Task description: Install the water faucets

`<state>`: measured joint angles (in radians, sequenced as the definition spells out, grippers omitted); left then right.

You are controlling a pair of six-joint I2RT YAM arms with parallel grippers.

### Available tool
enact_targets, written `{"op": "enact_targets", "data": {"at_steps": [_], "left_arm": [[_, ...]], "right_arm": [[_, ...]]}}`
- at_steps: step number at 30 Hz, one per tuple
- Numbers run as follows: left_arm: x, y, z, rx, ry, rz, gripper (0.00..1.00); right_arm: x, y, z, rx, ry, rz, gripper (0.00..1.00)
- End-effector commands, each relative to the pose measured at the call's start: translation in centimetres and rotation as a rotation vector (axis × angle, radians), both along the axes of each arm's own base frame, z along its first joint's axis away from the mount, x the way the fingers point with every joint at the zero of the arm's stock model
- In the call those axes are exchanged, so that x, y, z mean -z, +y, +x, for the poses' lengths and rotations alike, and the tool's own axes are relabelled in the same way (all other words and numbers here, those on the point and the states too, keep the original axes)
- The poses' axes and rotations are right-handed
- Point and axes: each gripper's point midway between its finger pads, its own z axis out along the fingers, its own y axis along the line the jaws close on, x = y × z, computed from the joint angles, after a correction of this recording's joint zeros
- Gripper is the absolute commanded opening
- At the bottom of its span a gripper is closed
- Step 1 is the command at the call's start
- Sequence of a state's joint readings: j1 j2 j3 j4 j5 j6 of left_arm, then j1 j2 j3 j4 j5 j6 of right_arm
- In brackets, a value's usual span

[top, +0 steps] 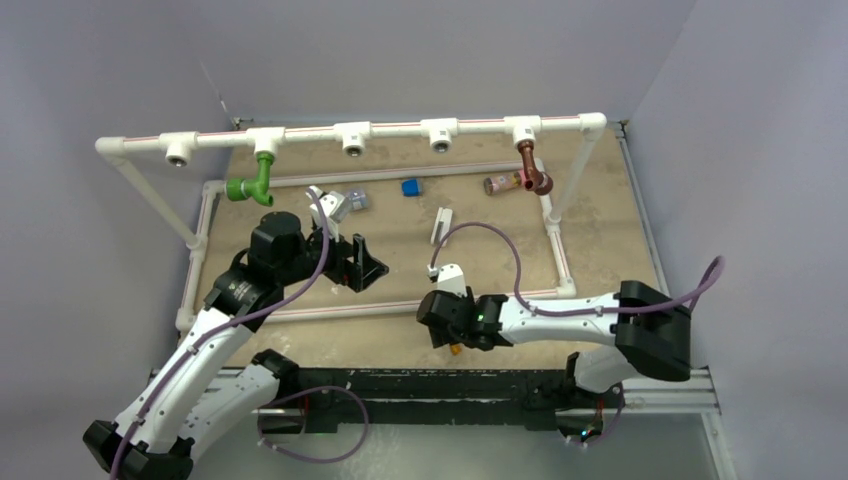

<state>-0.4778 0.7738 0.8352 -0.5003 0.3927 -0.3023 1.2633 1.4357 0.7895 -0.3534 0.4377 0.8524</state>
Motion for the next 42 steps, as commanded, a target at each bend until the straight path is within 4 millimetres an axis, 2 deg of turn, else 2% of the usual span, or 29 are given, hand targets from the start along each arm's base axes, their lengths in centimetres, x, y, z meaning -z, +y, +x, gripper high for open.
{"op": "enact_targets", "data": {"at_steps": [1, 6, 10, 14, 19, 24, 34, 38, 40, 42], "left_arm": [[-0.5, 0.1, 0.7, -0.005, -0.046, -0.003, 0.87], [-0.4, 0.1, 0.9, -0.008, -0.042, 0.003, 0.87], [-0.3, 0.1, 1.1, -0.018, -0.042, 0.008, 0.87], [-0.1, 0.3, 1.2, -0.027, -0.037, 0.014, 0.87], [0.1, 0.2, 1.1, -0.027, -0.024, 0.014, 0.87], [-0.1, -0.2, 0.6, -0.019, 0.017, -0.017, 0.87], [-0.5, -0.8, -0.9, -0.007, 0.133, -0.069, 0.87], [-1.1, -1.0, -1.7, 0.017, 0.165, -0.082, 0.87], [-1.6, -1.2, -2.3, 0.041, 0.183, -0.098, 0.87], [-1.8, -1.6, -3.1, 0.068, 0.218, -0.122, 0.87]], "right_arm": [[-0.2, 0.7, 1.0, 0.02, -0.047, -0.016, 0.62], [0.8, 1.4, 0.6, -0.028, -0.042, -0.034, 0.59], [1.9, 1.1, 0.0, -0.046, -0.039, -0.086, 0.51], [2.1, 1.1, -0.7, -0.045, -0.046, -0.102, 0.28], [0.8, 2.4, -1.2, -0.062, -0.057, -0.049, 0.0], [-2.4, 4.7, -1.7, -0.112, -0.073, 0.075, 0.0], [-11.3, 8.7, -3.0, -0.343, -0.179, 0.438, 0.0], [-14.8, 9.4, -3.8, -0.463, -0.272, 0.578, 0.0], [-17.1, 9.2, -4.3, -0.531, -0.338, 0.662, 0.0], [-18.5, 9.2, -5.1, -0.616, -0.398, 0.722, 0.0]]}}
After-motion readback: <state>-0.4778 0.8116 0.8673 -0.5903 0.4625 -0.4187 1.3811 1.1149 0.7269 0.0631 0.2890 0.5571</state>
